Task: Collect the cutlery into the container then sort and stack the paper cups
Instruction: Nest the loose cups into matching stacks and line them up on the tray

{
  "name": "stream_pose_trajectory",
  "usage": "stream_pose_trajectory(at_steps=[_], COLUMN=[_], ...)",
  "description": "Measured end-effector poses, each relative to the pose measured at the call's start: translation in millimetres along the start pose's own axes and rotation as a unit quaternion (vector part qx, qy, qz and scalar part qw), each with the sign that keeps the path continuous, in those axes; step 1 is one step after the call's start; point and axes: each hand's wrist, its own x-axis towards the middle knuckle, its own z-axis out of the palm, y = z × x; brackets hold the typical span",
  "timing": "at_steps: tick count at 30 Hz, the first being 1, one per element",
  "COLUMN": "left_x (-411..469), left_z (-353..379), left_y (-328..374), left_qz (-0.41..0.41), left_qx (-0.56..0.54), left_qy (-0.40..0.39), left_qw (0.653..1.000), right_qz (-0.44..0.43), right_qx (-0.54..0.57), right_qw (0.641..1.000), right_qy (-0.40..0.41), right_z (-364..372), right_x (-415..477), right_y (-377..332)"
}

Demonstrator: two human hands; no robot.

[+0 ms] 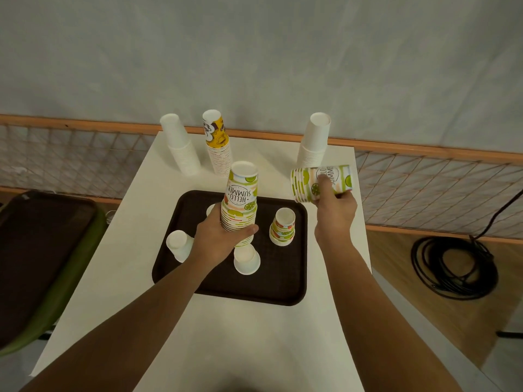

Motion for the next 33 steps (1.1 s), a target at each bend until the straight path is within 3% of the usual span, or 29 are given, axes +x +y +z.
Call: stream_pose_trajectory(at_steps=[4,8,13,16,19,22,25,28,30,33], left_x=[-2,3,1,2,2,3,3,3,2,2], left_z=[2,-7,-5,-2,0,0,3,7,10,13], left_y=[1,-10,-9,-9,-10,-15,-16,-12,-7,1], left_qz=[0.006,-0.007,-0.005,-0.002,-0.006,-0.003,-0.001,0.005,0.007,0.004], left_qx=[0.0,-0.004,-0.012,-0.015,-0.011,-0.017,-0.02,-0.018,-0.015,-0.01], left_qy=[0.003,0.005,-0.002,-0.007,-0.014,-0.016,-0.016,-0.017,-0.02,-0.03], left_qw=[1.0,1.0,1.0,1.0,1.0,1.0,1.0,1.0,1.0,0.999], right_qz=[-0.067,-0.108,-0.157,-0.13,-0.122,-0.166,-0.241,-0.282,-0.269,-0.247], right_qx=[-0.151,-0.259,-0.41,-0.467,-0.482,-0.487,-0.394,-0.32,-0.338,-0.416], right_qw=[0.986,0.959,0.891,0.864,0.855,0.845,0.881,0.893,0.876,0.82], right_qy=[0.021,-0.038,-0.115,-0.132,-0.148,-0.144,-0.107,-0.144,-0.213,-0.305], right_z=[-13,-2,-8,-13,-15,-16,-10,6,19,33], right_x=[3,-1,5,11,12,4,-13,-28,-32,-31], right_y=[26,59,96,112,112,97,68,36,18,1])
